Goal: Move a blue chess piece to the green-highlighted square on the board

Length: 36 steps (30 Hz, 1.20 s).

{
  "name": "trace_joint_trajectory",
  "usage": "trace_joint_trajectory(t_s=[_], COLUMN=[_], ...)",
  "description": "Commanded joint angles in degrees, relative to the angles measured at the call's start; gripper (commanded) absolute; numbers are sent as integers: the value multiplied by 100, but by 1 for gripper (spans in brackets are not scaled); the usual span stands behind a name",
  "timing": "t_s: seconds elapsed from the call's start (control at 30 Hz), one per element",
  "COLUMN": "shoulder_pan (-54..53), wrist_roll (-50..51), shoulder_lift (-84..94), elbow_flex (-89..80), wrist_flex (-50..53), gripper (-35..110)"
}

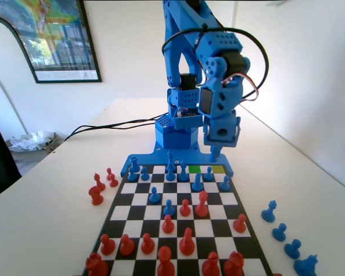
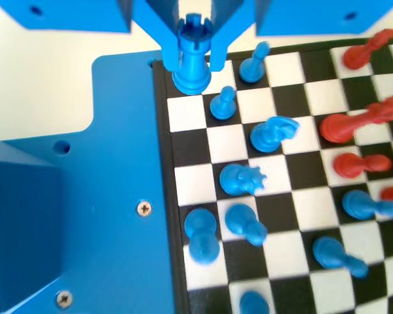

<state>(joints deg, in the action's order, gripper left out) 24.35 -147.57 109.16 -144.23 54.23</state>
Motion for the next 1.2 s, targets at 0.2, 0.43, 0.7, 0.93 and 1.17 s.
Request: trace_joint_trajectory(t_s=[0.2, 0.43, 0.7, 0.93, 1.17], shoulder_pan=[-747, -1020, -1037, -984, -949], wrist_roll=[-686, -905, -896, -914, -932], shoulder_lift=[659, 642, 396, 281, 158], elbow_flex=[-554, -870, -1046, -1283, -1485], wrist_flex=[-211, -545, -1028, -1477, -1846], gripper=[1, 1, 1, 1, 1])
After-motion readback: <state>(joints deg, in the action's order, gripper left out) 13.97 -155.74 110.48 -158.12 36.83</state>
